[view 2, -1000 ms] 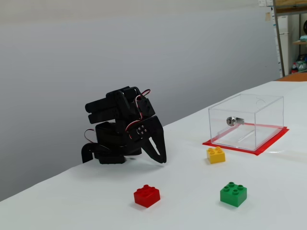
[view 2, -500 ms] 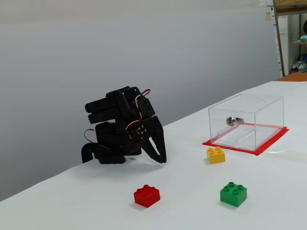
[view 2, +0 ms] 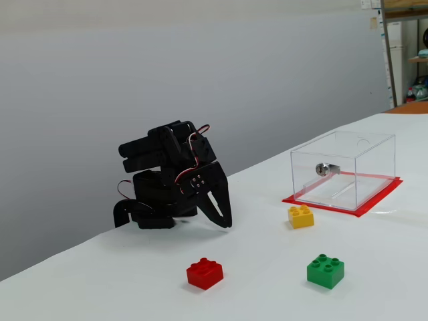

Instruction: Pick the green lego brick and place it into the transparent box

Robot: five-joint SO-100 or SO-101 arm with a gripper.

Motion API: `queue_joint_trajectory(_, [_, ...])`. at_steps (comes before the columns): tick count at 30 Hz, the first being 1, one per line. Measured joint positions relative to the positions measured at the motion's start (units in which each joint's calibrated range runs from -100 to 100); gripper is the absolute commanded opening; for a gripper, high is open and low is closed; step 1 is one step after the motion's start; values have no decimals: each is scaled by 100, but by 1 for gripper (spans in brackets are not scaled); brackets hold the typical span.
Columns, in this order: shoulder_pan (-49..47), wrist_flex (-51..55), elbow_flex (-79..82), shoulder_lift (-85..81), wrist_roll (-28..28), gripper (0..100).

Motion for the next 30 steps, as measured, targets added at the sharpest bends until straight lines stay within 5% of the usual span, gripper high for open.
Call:
queue_joint_trajectory(17, [32, -26, -1483, 1099, 5, 2])
queue_joint_trajectory(30, [0, -2039, -3063, 4237, 5, 2])
